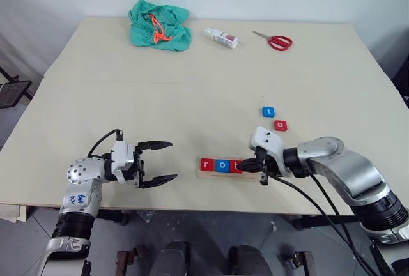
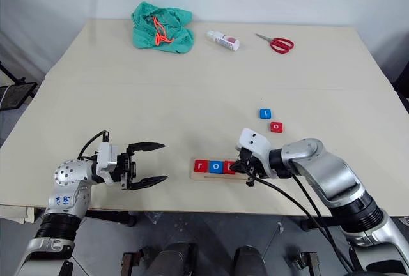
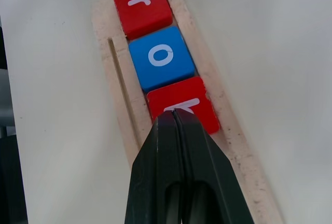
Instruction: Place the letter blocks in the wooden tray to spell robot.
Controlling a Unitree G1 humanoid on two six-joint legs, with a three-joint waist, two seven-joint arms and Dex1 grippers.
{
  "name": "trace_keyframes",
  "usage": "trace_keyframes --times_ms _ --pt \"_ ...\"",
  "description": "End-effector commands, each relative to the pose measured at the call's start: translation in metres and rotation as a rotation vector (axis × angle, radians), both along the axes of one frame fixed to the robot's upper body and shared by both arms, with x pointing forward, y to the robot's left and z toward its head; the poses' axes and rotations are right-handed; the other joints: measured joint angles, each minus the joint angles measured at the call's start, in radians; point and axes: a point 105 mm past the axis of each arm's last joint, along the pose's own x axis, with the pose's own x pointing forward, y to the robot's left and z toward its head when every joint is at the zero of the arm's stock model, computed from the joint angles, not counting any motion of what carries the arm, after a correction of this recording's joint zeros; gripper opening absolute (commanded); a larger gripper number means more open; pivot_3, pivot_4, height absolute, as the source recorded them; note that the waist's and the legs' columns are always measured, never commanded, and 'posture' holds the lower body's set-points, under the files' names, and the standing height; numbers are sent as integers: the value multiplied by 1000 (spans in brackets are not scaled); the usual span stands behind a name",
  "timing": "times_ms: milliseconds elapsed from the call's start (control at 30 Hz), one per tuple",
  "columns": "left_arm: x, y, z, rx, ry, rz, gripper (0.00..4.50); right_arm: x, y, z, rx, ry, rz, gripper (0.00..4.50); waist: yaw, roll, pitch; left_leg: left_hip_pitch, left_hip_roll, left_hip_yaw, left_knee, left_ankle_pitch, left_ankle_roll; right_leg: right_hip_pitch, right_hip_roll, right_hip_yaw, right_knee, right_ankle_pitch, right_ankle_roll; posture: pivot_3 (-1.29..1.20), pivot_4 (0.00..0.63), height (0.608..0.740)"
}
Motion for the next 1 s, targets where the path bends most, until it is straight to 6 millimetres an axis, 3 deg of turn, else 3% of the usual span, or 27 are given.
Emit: trace_keyframes --times_ms 33,233,467,833,1000 --pt "-1 2 7 -6 -32 7 4500 2 -12 12 -11 -52 -19 14 1 0 0 0 0 0 0 0 0 0 0 0 0 0 0 0 150 740" --pt "0 1 6 -8 -31 2 4500 2 -17 -1 -37 -36 -27 14 0 0 0 0 0 0 0 0 0 0 0 0 0 0 0 0 150 740" --pt "-1 2 6 -6 -33 3 4500 4 -10 -7 -27 -34 -14 14 -1 0 0 0 0 0 0 0 0 0 0 0 0 0 0 0 150 740" --pt "-2 3 7 -1 -38 13 4500 6 2 -6 -5 -39 21 14 -1 0 0 0 0 0 0 0 0 0 0 0 0 0 0 0 150 740" --pt "-2 4 7 -1 -37 13 4500 7 -7 0 -7 -61 -10 14 -1 0 0 0 0 0 0 0 0 0 0 0 0 0 0 0 150 740"
